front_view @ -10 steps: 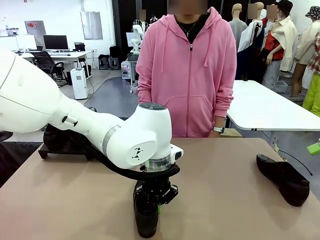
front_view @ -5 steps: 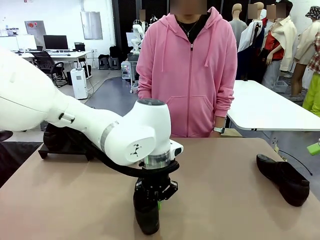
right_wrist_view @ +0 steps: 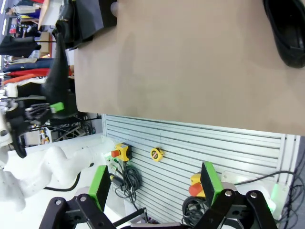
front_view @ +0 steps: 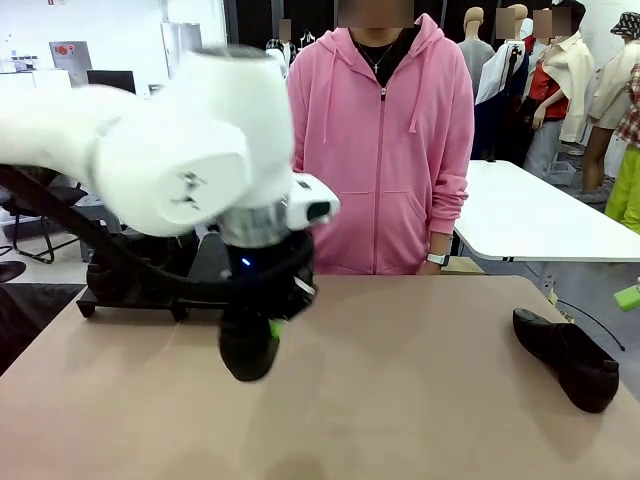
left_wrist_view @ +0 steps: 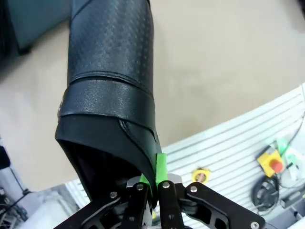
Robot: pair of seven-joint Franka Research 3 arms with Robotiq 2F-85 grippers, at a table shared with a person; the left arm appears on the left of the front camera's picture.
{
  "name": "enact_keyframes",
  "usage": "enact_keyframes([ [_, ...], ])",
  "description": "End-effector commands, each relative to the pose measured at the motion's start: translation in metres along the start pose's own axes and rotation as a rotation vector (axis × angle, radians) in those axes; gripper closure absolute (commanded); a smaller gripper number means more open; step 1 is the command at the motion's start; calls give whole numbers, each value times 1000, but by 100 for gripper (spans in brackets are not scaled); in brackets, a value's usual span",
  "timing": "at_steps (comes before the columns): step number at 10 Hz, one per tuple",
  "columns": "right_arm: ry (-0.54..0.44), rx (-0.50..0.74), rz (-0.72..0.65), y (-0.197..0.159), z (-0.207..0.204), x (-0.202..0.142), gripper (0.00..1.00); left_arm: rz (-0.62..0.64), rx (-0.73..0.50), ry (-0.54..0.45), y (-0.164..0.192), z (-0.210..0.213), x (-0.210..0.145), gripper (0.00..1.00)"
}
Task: Organize the shoes by placing them on the stand.
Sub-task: Place the Shoe from the middle of the table onto the Shoes Stand.
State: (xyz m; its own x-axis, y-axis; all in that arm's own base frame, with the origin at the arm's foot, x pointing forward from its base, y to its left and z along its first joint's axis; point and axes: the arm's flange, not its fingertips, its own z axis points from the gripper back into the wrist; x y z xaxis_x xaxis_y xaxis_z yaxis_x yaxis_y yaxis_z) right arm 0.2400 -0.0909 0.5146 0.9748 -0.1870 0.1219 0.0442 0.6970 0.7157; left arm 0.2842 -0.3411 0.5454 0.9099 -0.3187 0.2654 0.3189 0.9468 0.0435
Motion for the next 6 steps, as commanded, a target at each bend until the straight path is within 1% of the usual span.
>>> enact_keyframes([
  [1,-5,21,4,2,3,0,0,34,49,-102,53,0,-7,100],
  [2,-5,21,4,2,3,0,0,123,62,-117,89,2,-12,100],
  [3,-5,21,4,2,3,0,0,215,95,-121,117,4,-23,100],
  [4,-5,21,4,2,3,0,0,443,-14,-128,129,16,-37,100],
  [5,-5,21,4,2,3,0,0,146,67,-88,93,12,-11,100],
  [6,-5,21,4,2,3,0,0,146,67,-88,93,12,-11,100],
])
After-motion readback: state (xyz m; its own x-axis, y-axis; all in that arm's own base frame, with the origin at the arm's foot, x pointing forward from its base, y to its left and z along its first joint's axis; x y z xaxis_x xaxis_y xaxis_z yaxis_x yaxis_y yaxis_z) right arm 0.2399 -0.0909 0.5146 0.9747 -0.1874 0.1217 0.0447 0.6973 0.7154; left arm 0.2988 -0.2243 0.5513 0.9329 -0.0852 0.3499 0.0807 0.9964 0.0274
